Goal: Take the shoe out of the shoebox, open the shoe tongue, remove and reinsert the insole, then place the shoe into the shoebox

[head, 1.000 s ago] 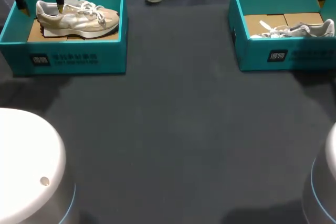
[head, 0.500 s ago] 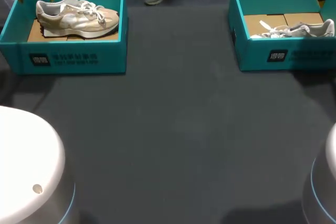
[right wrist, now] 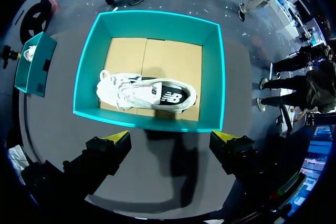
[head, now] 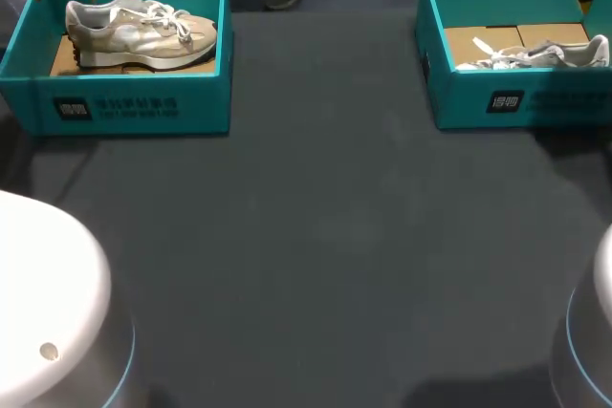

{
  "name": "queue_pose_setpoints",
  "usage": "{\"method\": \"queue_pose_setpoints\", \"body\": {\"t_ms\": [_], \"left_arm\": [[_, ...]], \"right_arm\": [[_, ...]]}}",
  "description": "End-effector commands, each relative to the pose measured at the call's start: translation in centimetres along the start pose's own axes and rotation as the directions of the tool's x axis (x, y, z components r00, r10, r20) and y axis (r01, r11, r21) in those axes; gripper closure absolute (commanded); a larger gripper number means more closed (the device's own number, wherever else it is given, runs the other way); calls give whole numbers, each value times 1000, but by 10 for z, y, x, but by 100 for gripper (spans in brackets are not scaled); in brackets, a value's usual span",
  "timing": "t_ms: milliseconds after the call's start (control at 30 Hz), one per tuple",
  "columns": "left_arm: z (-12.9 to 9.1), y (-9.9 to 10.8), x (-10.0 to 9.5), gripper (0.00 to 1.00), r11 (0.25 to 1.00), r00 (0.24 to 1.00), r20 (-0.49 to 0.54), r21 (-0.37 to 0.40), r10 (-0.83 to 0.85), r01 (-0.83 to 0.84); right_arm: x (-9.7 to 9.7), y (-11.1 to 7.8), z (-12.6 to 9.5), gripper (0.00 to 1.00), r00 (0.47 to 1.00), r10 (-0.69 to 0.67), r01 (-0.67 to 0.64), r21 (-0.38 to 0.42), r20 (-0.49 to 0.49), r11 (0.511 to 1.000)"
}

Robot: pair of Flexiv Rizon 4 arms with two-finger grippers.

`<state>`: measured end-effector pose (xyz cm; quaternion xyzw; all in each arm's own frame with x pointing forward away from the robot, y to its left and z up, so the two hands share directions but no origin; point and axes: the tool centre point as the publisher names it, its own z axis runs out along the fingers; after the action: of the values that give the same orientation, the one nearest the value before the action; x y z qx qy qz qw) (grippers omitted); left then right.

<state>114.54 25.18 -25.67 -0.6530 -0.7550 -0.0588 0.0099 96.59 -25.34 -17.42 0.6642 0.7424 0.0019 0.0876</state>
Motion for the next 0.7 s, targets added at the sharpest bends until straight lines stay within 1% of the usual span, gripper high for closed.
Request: {"method": "queue_pose_setpoints", "body": {"t_ms": [33, 367, 500, 567, 700], "left_arm": [[16, 24, -3, 0, 1000, 1000, -3, 31, 2, -2], [30, 39, -2, 0, 1000, 1000, -15, 30, -4, 4], [37, 41, -2, 0, 999, 1000, -21, 33, -6, 6], [40, 42, -2, 3, 999, 1000, -27, 41, -8, 9], [44, 39, 3, 2, 999, 999, -34, 48, 17, -15]], "right_arm": [[0, -1, 0, 0, 1000, 0, 0, 0, 1, 1000], [0, -1, 0, 0, 1000, 0, 0, 0, 1, 1000], [0, -1, 0, 0, 1000, 0, 0, 0, 1, 1000], [0, -1, 0, 0, 1000, 0, 0, 0, 1, 1000], [0, -1, 0, 0, 1000, 0, 0, 0, 1, 1000]]}}
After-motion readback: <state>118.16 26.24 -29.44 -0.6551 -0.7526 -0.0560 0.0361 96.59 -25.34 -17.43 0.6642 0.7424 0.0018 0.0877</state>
